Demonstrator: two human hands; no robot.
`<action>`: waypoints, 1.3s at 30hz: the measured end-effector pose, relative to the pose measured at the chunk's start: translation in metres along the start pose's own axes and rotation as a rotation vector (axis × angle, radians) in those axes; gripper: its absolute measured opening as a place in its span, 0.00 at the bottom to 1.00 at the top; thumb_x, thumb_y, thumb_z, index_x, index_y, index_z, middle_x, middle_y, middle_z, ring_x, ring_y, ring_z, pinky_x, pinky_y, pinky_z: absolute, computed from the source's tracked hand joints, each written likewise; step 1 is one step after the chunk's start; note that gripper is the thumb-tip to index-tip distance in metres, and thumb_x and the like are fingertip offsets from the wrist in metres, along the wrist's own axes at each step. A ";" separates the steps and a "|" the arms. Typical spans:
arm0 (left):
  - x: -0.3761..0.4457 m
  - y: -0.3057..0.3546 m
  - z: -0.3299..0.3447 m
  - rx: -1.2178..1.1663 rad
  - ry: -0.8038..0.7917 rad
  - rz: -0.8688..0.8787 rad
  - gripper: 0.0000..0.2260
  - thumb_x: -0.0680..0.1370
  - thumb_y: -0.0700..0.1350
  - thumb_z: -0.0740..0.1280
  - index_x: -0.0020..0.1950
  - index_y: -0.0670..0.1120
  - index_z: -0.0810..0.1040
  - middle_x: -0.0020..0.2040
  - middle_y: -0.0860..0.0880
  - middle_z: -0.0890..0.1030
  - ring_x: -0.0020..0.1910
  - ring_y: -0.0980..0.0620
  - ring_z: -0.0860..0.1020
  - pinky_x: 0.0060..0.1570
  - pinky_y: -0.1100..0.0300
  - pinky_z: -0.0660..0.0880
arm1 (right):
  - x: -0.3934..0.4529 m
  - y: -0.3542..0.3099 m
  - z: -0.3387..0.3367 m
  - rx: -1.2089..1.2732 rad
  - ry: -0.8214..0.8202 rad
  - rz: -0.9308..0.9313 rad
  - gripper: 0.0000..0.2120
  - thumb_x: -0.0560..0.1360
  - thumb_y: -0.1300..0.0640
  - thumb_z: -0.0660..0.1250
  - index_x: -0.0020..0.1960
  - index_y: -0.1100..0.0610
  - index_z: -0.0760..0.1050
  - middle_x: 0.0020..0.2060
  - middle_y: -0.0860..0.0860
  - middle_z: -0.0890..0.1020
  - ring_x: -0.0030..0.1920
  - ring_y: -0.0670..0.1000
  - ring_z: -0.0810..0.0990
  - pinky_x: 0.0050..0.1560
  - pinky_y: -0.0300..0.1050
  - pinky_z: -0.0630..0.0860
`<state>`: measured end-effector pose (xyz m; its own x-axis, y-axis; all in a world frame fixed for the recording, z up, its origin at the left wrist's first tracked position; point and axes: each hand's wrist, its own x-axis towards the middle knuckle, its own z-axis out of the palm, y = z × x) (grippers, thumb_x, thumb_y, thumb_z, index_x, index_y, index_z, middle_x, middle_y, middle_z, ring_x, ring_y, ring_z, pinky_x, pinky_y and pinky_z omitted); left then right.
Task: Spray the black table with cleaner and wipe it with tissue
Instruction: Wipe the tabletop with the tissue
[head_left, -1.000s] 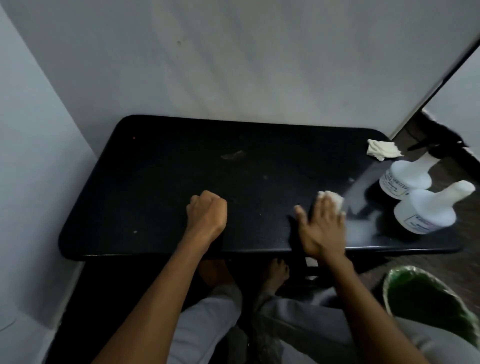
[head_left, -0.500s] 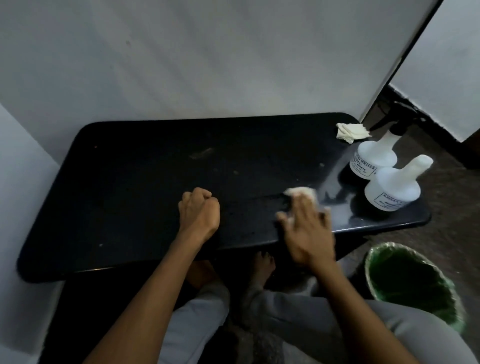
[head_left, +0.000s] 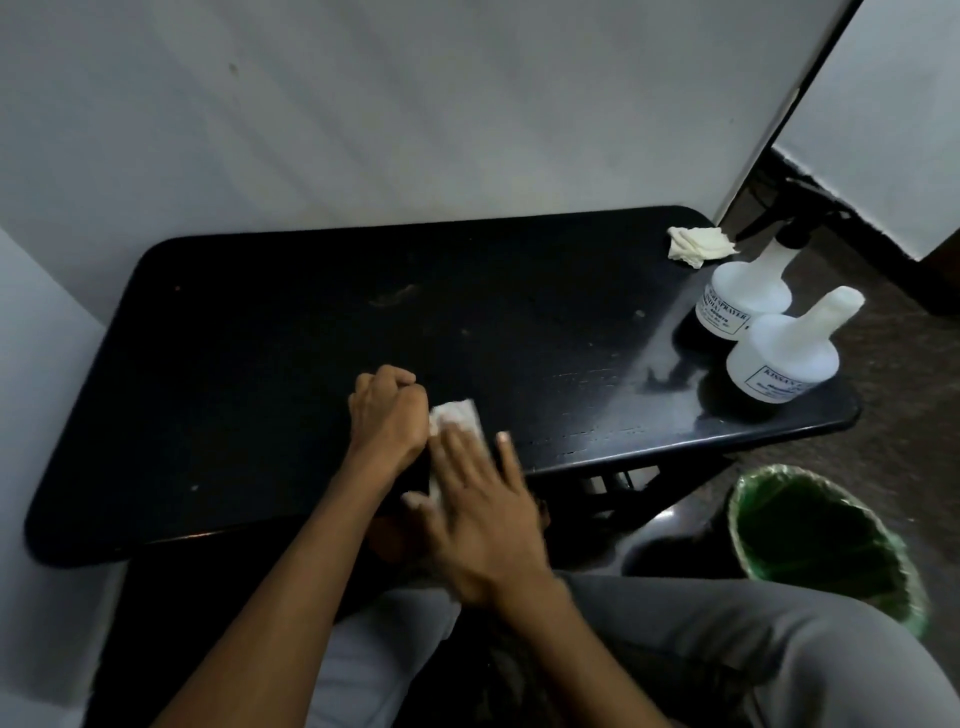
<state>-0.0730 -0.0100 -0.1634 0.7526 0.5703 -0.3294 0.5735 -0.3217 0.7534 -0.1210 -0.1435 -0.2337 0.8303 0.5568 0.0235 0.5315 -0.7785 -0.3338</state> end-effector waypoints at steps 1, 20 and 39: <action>0.002 -0.001 -0.001 0.003 -0.017 -0.007 0.15 0.80 0.44 0.58 0.66 0.48 0.73 0.68 0.46 0.68 0.65 0.46 0.70 0.65 0.45 0.70 | 0.000 0.019 -0.009 -0.010 0.024 0.072 0.35 0.82 0.34 0.38 0.84 0.50 0.46 0.84 0.46 0.48 0.82 0.43 0.40 0.80 0.51 0.29; 0.028 -0.004 0.015 -0.048 -0.013 0.119 0.18 0.79 0.46 0.58 0.69 0.51 0.72 0.69 0.52 0.70 0.66 0.53 0.69 0.61 0.56 0.66 | 0.049 0.067 -0.023 -0.023 0.020 0.245 0.42 0.78 0.29 0.35 0.84 0.53 0.42 0.84 0.48 0.44 0.82 0.45 0.38 0.78 0.51 0.27; 0.046 -0.004 -0.008 -0.207 0.105 -0.018 0.20 0.79 0.44 0.58 0.72 0.52 0.69 0.68 0.51 0.73 0.65 0.52 0.71 0.62 0.54 0.68 | 0.110 0.095 -0.035 -0.077 -0.080 -0.065 0.39 0.79 0.29 0.37 0.84 0.47 0.43 0.84 0.44 0.46 0.82 0.42 0.39 0.82 0.54 0.38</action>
<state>-0.0431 0.0232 -0.1769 0.6986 0.6538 -0.2906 0.4996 -0.1550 0.8523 0.0270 -0.1664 -0.2303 0.7794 0.6257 -0.0331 0.5976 -0.7582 -0.2606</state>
